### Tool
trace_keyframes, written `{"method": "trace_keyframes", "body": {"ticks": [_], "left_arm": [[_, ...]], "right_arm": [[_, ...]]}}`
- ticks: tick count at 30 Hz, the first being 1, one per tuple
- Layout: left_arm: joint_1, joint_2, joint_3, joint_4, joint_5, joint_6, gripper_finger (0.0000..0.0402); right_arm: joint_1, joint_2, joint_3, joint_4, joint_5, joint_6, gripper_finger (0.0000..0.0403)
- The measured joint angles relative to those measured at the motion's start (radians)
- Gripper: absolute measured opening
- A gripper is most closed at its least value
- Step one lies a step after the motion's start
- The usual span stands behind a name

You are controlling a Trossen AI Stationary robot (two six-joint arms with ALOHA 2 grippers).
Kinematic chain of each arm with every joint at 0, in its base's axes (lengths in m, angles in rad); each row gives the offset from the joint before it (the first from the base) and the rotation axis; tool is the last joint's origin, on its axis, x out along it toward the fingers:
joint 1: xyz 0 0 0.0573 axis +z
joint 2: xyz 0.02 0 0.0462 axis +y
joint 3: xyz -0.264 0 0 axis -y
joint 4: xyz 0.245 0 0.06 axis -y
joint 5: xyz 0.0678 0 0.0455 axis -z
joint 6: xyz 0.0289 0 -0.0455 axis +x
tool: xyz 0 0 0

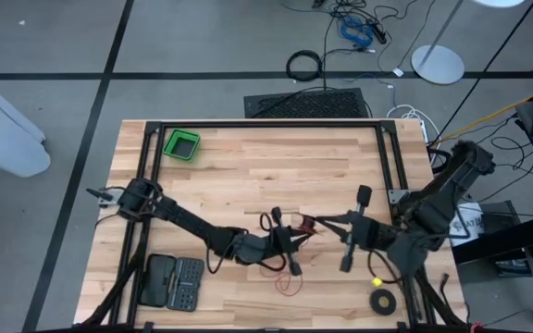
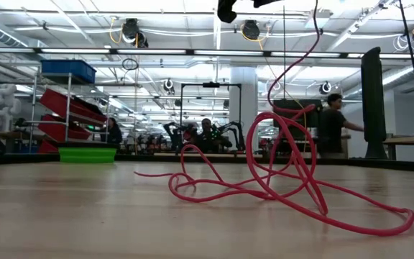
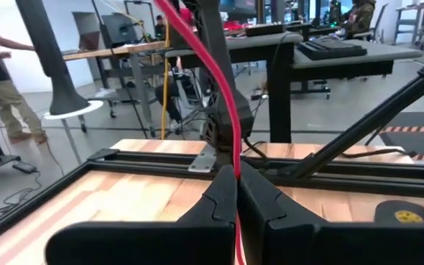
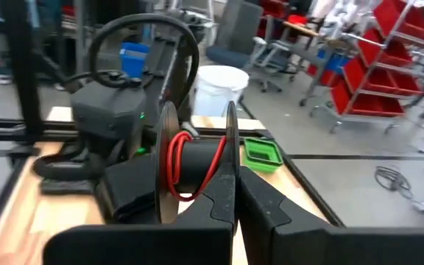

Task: Coil cords
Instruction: Coil the red wire into the spool

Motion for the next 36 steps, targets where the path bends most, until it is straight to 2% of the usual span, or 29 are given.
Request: {"method": "trace_keyframes", "body": {"ticks": [14,26,31,36], "left_arm": [[-0.015,0.0,0.0,0.077,0.003,0.009,0.0],[-0.036,-0.008,0.0,0.098,-0.014,0.065,0.0],[-0.066,-0.051,-0.001,0.094,-0.058,0.112,0.0],[-0.104,-0.113,0.0,0.043,-0.056,0.144,0.0]], "right_arm": [[-0.118,0.117,0.0,0.078,0.059,-0.061,0.0],[-0.163,0.18,0.0,0.105,0.045,-0.086,0.0],[-0.167,0.178,0.002,0.103,0.015,-0.085,0.0],[-0.169,0.182,0.0,0.088,-0.016,-0.084,0.0]]}}
